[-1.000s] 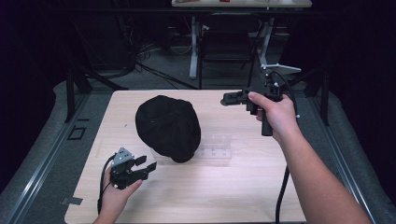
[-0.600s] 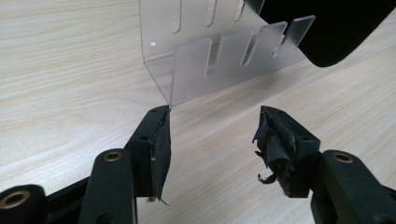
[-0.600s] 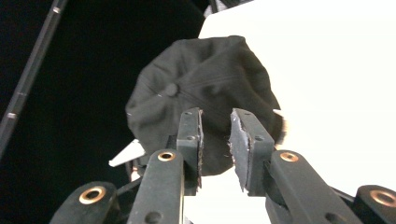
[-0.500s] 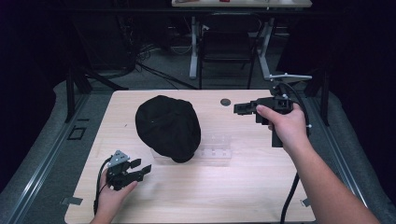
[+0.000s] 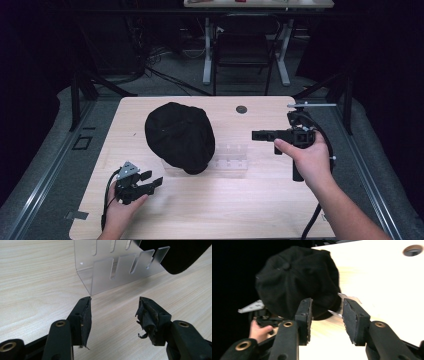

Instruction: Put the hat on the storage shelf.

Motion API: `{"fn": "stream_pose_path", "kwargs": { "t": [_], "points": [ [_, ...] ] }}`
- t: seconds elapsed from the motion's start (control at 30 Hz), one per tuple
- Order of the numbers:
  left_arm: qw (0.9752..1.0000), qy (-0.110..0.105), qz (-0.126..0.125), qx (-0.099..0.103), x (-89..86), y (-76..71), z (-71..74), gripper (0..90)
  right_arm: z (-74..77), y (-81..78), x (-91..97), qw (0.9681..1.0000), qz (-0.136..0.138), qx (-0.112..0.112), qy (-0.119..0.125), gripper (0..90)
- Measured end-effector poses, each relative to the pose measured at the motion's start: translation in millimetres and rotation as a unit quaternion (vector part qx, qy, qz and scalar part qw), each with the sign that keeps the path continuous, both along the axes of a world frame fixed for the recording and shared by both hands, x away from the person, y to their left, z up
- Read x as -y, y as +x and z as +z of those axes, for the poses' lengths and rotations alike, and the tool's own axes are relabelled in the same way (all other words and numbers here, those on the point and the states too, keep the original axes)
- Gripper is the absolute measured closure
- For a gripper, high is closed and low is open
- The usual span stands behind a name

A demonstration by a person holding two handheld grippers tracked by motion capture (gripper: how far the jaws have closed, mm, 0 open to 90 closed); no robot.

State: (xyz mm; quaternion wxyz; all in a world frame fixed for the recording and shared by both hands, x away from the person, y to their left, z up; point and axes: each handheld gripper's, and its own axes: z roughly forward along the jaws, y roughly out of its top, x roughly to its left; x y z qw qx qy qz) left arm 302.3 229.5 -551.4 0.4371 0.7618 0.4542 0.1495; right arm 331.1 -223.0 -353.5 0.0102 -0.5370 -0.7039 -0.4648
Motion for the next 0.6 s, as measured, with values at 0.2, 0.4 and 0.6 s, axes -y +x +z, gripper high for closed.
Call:
{"fn": "stream_pose_path", "kwargs": {
  "t": [0.2,0.4,0.6],
  "points": [
    [1.0,0.001,-0.002,-0.002,1.0,-0.2,-0.8,45.1,-17.1,-4.3,4.8,0.9998,-0.013,0.0,-0.016,54.2],
    [1.0,0.004,-0.002,-0.002,1.0,-0.5,-1.0,45.2,-35.2,-12.0,9.6,0.999,-0.023,0.014,-0.036,51.8],
    [1.0,0.009,-0.003,0.001,2.2,-0.8,-1.3,45.3,-56.8,-19.8,14.3,0.9983,-0.031,0.018,-0.047,51.3]
  ]
}}
